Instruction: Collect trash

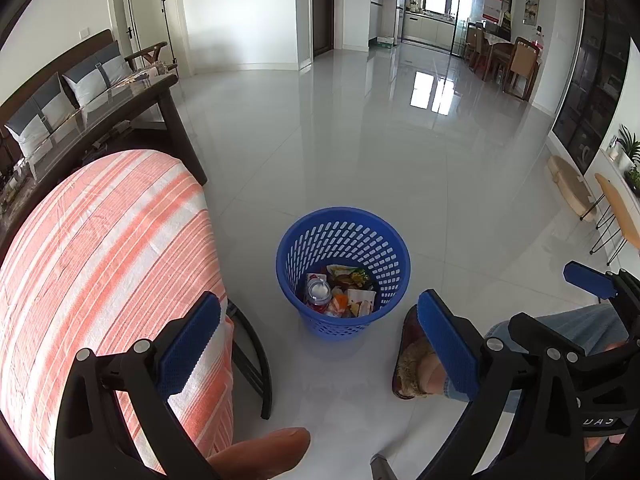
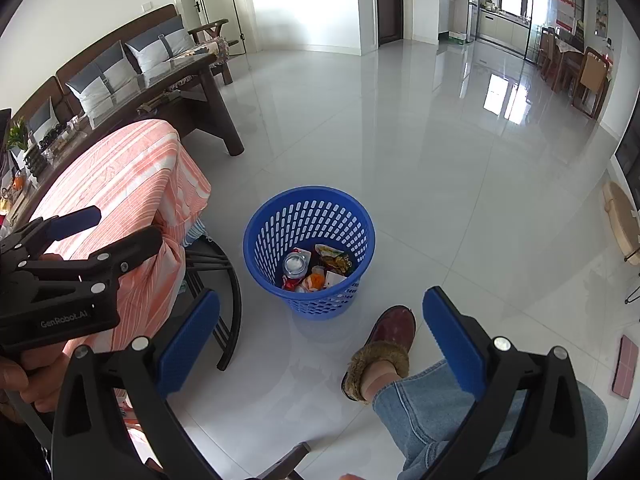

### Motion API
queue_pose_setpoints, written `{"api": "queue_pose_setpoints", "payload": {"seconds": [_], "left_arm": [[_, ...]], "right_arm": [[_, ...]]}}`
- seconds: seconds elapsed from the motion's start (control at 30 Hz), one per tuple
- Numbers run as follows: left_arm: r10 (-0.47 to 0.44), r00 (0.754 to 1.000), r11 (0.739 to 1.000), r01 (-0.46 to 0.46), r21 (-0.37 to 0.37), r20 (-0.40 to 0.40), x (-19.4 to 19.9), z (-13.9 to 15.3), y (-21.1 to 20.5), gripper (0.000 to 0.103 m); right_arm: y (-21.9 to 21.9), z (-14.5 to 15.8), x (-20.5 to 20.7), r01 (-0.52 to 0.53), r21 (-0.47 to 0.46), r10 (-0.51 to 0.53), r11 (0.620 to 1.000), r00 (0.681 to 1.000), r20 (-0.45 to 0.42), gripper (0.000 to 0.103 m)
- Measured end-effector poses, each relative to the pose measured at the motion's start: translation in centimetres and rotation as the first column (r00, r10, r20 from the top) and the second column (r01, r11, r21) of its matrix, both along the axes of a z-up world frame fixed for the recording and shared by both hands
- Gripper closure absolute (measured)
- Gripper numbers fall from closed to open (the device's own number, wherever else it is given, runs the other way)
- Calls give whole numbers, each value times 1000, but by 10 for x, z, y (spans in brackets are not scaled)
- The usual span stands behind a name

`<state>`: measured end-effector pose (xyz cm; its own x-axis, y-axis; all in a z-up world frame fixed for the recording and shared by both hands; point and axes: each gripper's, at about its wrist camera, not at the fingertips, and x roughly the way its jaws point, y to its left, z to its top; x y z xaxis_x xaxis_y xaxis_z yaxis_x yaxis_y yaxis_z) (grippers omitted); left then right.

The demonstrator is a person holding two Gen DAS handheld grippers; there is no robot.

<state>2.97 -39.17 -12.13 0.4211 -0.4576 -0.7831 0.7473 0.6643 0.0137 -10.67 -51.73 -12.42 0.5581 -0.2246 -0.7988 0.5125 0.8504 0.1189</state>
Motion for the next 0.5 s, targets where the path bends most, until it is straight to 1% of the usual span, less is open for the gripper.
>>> {"api": "queue_pose_setpoints", "payload": {"seconds": [0.5], "left_arm": [[0, 1000, 1000, 0, 0, -1, -1, 1, 0, 5]], "right_arm": [[2, -3, 1, -1, 4, 1, 1000, 1000, -5, 5]]}}
